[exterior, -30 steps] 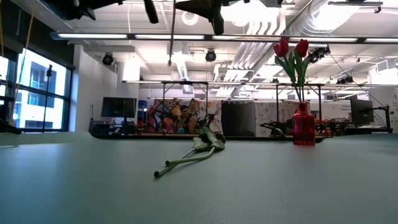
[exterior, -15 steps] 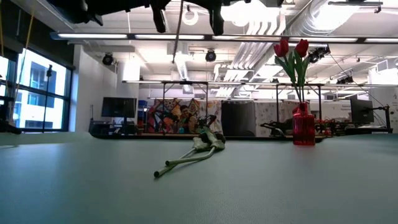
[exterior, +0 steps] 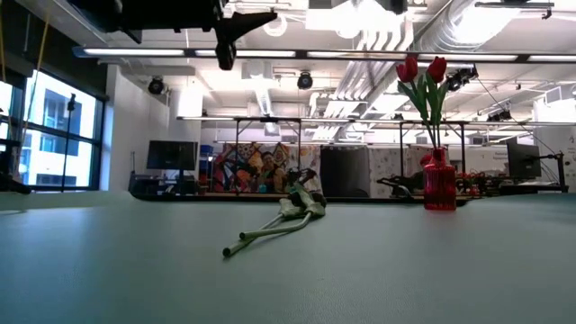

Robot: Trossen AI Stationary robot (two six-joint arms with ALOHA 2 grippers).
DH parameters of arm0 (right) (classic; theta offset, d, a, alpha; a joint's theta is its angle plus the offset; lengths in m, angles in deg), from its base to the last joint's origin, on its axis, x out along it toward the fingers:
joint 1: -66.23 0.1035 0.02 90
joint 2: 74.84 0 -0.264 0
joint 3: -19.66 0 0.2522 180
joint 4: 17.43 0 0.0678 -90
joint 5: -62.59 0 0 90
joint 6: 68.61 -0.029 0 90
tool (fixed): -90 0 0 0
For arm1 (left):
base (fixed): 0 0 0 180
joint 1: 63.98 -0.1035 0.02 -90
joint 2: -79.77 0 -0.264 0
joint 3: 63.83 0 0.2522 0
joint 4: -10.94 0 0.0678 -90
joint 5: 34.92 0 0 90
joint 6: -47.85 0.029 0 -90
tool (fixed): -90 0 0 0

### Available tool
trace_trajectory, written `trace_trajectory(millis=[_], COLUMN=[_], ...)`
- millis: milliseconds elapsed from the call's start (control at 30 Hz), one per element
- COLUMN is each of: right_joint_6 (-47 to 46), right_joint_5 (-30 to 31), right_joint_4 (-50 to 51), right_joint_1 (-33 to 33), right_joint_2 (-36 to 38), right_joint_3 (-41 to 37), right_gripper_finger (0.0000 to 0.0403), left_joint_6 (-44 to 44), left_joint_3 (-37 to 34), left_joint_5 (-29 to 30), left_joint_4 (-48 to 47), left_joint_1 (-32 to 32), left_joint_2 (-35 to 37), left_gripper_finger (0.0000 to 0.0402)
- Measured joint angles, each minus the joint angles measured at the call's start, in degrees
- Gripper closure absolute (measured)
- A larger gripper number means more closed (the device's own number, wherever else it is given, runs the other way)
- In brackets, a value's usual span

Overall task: Sort flowers into vase by color
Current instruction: Put the black tulip into the green vase

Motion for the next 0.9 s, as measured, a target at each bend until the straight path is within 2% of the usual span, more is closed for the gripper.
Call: trace_trajectory(millis=[233,367,467,733,900], right_joint_6=[-4.1,-11.0,-16.4,-26.7,-31.2], right_joint_5=[19.2,25.5,25.4,14.5,14.1], right_joint_4=[16.5,26.7,32.4,38.8,38.7], right_joint_1=[10.2,16.9,21.4,31.0,37.1], right_joint_2=[12.6,18.5,20.8,23.6,23.5], right_joint_3=[0.0,0.0,0.0,0.0,0.0], right_gripper_finger=[0.0402,0.0402,0.0402,0.0403,0.0403], left_joint_6=[-0.4,-0.4,-0.4,-2.0,-2.4], left_joint_3=[0.0,0.0,0.0,0.0,0.0], left_joint_5=[0.2,0.2,0.2,0.4,0.6], left_joint_4=[-0.9,-1.0,-1.6,-2.4,-2.4], left_joint_1=[0.0,0.0,-0.2,-1.3,-1.5], left_joint_2=[0.4,0.6,0.6,0.6,0.6], left_gripper_finger=[0.0275,0.0275,0.0275,0.0275,0.0275])
